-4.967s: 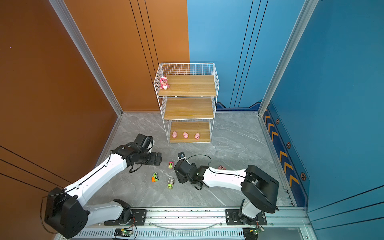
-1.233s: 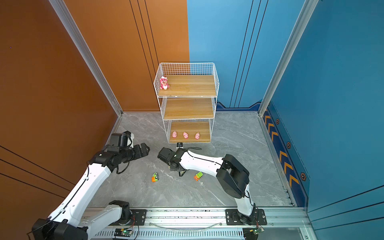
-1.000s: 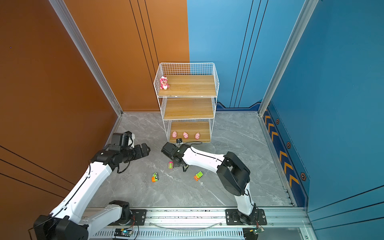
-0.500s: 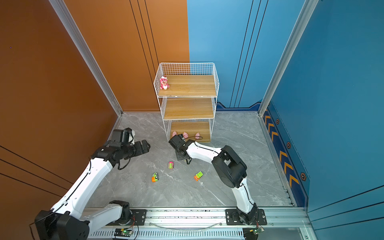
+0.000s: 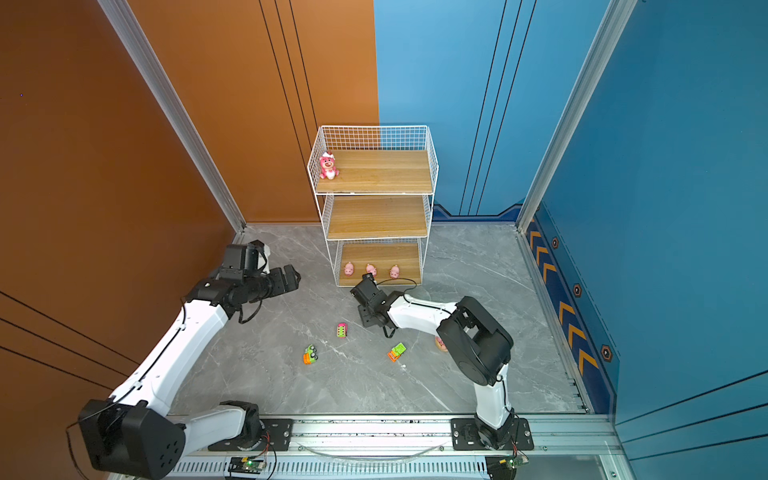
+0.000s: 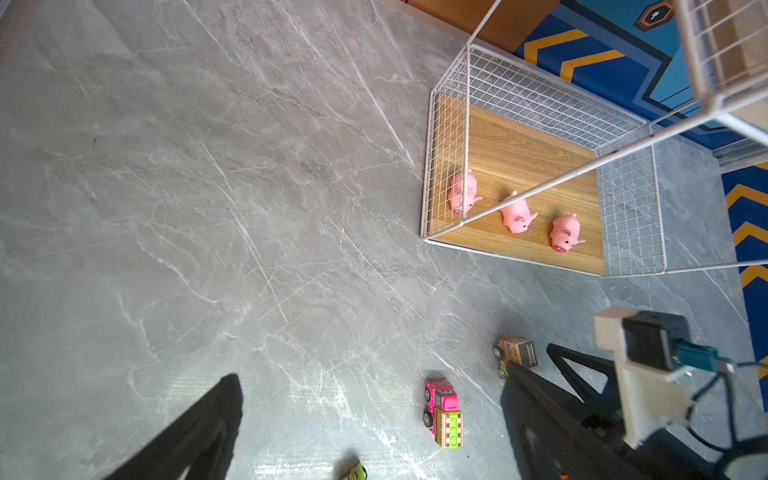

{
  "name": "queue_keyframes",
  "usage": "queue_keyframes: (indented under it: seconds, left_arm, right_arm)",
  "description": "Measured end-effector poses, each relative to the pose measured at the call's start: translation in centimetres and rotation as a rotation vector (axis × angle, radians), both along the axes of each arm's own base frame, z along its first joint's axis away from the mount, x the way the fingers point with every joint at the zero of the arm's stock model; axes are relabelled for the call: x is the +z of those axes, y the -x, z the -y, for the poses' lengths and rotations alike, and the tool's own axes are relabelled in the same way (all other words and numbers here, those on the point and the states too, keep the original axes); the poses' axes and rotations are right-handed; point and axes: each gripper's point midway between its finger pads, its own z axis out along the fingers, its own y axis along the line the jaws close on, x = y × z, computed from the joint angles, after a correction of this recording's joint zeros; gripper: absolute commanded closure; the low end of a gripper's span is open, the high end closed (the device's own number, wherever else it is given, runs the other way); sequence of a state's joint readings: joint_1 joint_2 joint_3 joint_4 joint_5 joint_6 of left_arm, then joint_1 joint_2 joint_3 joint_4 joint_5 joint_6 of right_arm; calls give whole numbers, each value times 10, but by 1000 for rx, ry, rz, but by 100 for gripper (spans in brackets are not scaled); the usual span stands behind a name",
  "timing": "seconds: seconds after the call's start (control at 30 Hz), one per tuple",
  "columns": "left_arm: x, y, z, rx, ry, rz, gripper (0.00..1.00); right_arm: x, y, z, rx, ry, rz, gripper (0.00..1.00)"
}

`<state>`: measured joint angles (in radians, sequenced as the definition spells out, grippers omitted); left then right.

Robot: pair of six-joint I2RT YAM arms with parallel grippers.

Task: Place and organize the plastic toys onto the shelf
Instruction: 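Lift the fire truck and carry it toward the shelf with the right gripper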

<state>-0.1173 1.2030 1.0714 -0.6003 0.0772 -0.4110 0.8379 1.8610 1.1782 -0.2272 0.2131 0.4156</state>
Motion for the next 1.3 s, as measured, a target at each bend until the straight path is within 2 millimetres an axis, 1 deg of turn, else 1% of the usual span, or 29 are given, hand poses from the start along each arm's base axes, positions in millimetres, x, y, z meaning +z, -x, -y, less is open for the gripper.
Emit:
queue_keyframes:
  seconds: [0.07, 0.13, 0.23, 0.33, 0.4, 0.6, 0.67, 0.8, 0.87, 1.03, 1.3]
  left_arm:
    - [-4, 1, 0, -6, 9, 7, 2]
    - [-10, 3, 2, -17, 19, 4, 2]
    - [-17, 6, 5, -35, 37, -5, 2]
    - [-16, 6, 10, -58, 68, 16, 2]
    - [-13, 8, 15, -77, 97, 30, 2]
    - [-1, 11, 28, -118, 167, 72, 2]
    - [2, 11, 29, -121, 178, 86, 2]
    - [8, 11, 30, -125, 185, 109, 2]
    - [10, 12, 30, -126, 186, 118, 2]
    - [14, 13, 30, -127, 186, 132, 2]
    - [14, 12, 29, -123, 187, 135, 2]
  right_arm:
    - [10, 1, 0, 1, -46, 46, 29]
    - [16, 3, -1, 1, -80, 94, 27]
    - [15, 13, -2, 12, -122, 161, 22]
    - [10, 23, -3, 20, -141, 210, 19]
    - [9, 27, -5, 23, -144, 245, 19]
    - [30, 23, -17, -1, -221, 357, 22]
    - [32, 22, -18, -11, -230, 378, 24]
    - [25, 22, -13, -27, -229, 397, 27]
    - [21, 23, -11, -30, -223, 395, 31]
    - [17, 18, -10, -46, -229, 396, 35]
    - [-8, 13, -2, -63, -190, 361, 40]
